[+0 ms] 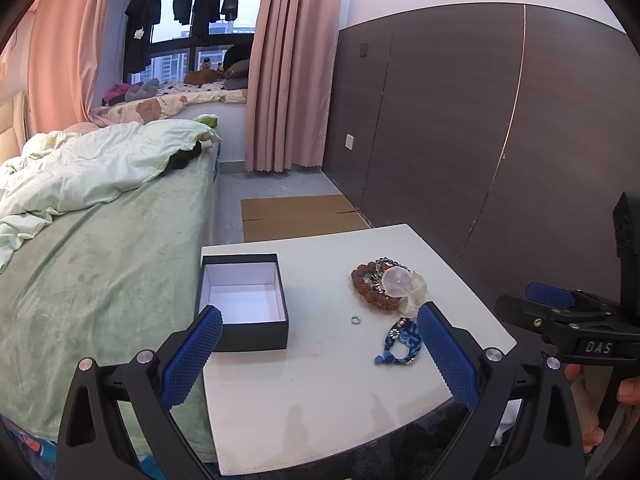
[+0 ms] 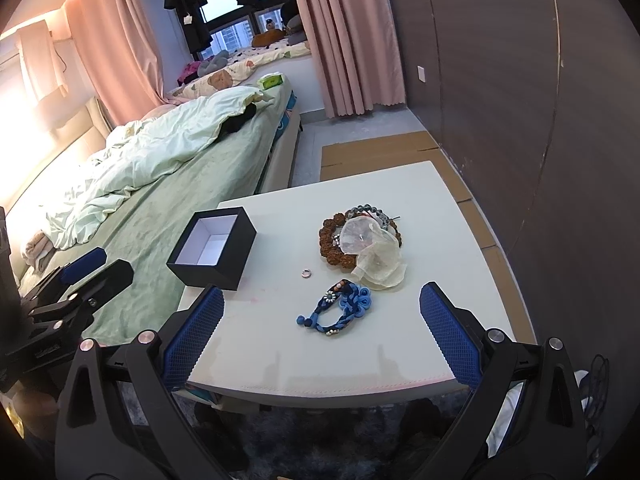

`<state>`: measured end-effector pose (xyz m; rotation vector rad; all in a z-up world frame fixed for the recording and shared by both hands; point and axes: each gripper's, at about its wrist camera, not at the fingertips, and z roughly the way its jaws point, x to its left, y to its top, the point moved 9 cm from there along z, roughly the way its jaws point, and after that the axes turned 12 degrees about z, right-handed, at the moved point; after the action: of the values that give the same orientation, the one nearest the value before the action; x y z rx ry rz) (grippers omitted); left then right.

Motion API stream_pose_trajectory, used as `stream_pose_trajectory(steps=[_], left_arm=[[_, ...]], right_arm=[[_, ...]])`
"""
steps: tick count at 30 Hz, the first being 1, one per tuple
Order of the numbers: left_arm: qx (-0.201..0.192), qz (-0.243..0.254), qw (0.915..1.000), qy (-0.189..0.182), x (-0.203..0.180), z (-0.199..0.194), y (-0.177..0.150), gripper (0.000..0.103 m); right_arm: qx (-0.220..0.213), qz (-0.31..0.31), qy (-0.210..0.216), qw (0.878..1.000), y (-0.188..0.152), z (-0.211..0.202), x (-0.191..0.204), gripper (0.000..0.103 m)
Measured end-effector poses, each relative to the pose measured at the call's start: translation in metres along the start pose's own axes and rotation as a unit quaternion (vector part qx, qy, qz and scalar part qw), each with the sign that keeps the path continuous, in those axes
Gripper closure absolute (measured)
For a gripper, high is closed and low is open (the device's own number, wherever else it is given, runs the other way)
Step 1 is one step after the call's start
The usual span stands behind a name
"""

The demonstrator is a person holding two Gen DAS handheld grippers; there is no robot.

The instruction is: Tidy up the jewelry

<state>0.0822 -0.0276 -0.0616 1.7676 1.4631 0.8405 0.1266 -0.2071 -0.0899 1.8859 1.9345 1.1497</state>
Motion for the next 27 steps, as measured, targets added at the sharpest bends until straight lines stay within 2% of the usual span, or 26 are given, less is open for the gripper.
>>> stream_pose_trajectory(steps=[10,14,17,27], left_arm=[[0.006,0.000,0.9998,-0.021,-0.007,0.021,0.002,0.008],[0.020,-0.011,0.9991,-0.037,-0.006,0.041,-0.002,0.009],[0.028,-0.020,0.9980,-0.054,-0.008,0.054,-0.002,0.013],[0.085,-0.015,0.9904,-0.109,-0.039,0.101,-0.019,0.041]], right_arm=[[0.006,0.006,-0.012,1.000,0.008,0.013,-0.007,0.005],[0.010,0.010,-0.018,1.000,0.012,0.020,-0.011,0.005],[0.015,0.013,-0.026,0.999,0.015,0.027,-0.015,0.005],[0.054,0.068,-0.062,0.994,0.021,0.059,-0.054,0.005]])
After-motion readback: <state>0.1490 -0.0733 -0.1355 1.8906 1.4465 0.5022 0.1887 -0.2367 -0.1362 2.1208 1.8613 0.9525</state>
